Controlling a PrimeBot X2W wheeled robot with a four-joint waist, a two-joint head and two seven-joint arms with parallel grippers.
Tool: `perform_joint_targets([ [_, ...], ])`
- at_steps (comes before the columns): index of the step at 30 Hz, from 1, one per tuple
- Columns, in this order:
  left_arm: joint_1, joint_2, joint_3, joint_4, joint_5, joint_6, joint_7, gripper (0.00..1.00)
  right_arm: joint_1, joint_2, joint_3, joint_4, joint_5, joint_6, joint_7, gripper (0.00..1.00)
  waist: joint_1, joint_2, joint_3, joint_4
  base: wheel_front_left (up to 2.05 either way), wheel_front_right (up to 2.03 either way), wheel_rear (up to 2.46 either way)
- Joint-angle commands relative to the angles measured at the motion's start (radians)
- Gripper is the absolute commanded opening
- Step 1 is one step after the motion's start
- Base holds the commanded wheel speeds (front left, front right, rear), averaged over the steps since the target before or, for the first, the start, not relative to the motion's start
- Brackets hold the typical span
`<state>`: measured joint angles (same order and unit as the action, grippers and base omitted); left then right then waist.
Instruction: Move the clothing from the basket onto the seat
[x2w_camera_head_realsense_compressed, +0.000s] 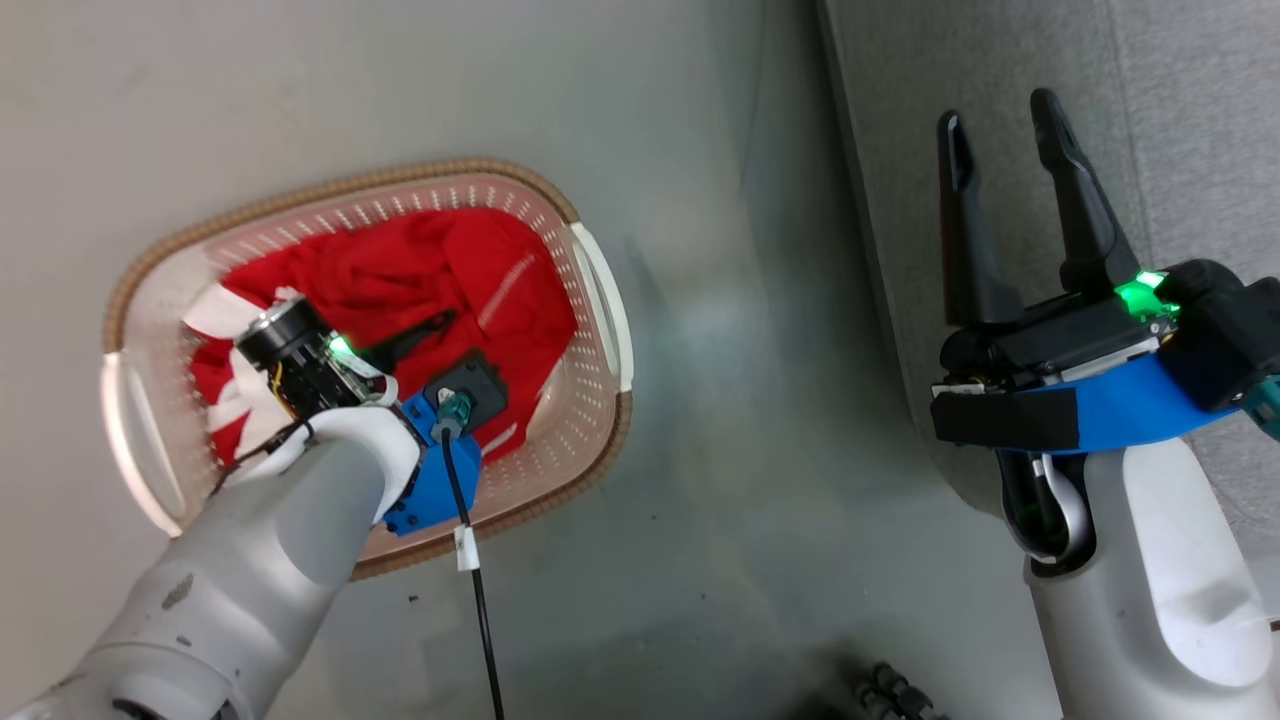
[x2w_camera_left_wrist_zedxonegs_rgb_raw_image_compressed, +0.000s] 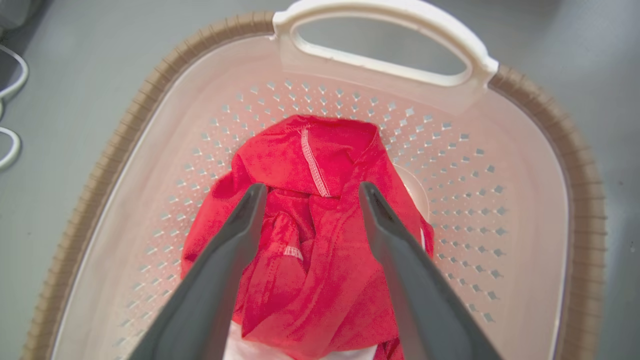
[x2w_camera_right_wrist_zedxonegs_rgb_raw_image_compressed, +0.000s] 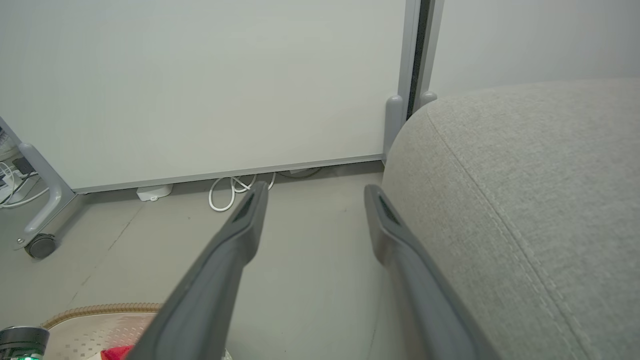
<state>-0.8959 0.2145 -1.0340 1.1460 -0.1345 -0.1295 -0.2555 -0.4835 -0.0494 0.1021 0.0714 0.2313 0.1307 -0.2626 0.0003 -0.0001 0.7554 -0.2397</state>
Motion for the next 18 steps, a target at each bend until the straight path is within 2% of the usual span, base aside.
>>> perform_joint_targets([
  [1,-0.032,0.002,-0.025,0.018,-0.006,-0.001,0.010,1.00,-0.019,-0.002,-0.002,-0.010,0.005,0.000,-0.004,1.00,-0.0003,0.0001,0.061,-0.019,0.00,0.00,0.00],
  [11,-0.144,0.040,-0.190,0.096,-0.109,-0.001,0.148,1.00,-0.064,-0.002,0.000,-0.068,0.023,0.000,-0.004,1.00,-0.0003,0.0001,0.210,-0.045,0.00,0.00,0.00],
  [18,-0.182,0.066,-0.220,0.111,-0.168,-0.001,0.199,1.00,-0.076,-0.002,-0.002,-0.101,0.029,0.000,-0.004,1.00,-0.0003,0.0001,0.269,-0.052,0.00,0.00,0.00],
])
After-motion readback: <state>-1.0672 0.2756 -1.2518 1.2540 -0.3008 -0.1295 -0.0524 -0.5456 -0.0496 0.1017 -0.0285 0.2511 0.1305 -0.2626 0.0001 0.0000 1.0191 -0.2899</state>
